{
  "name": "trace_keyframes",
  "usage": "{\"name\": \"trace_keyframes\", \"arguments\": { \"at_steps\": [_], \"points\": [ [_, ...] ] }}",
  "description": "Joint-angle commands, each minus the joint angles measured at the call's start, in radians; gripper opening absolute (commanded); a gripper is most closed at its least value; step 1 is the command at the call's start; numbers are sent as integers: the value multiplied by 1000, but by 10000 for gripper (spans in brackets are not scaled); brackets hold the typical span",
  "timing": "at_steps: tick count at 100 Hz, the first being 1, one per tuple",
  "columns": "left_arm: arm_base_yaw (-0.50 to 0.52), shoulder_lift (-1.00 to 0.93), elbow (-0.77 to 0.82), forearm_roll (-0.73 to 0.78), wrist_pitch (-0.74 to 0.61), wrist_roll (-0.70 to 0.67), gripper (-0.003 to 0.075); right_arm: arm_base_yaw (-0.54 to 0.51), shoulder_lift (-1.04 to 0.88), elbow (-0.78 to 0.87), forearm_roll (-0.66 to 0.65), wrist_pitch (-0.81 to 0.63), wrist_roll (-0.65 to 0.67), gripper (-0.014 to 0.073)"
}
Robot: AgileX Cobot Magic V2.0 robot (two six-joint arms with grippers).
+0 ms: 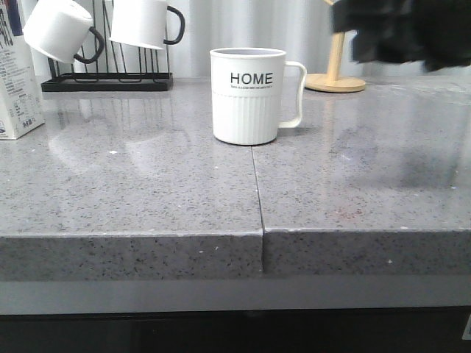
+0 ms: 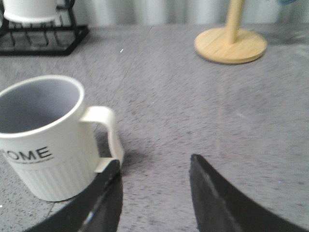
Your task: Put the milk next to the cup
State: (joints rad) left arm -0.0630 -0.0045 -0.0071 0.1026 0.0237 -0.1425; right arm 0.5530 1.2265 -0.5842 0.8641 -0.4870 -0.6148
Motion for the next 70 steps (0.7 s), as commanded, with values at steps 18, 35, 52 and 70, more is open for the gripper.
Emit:
{"name": "trace_keyframes", "arguments": {
  "at_steps": [18, 35, 52, 70],
  "points": [
    [3, -32, 51, -2, -78, -7, -21, -148, -273, 90, -174, 113, 31, 349],
    [3, -32, 51, -2, -78, -7, -21, -320, -407, 105, -422, 325, 252, 349],
    [3, -32, 51, -2, -78, -7, -21, -480, -543, 105, -672, 508, 530, 349],
    [3, -32, 51, -2, -78, -7, -21, -539, -723, 105, -854, 669, 673, 349]
  ]
}}
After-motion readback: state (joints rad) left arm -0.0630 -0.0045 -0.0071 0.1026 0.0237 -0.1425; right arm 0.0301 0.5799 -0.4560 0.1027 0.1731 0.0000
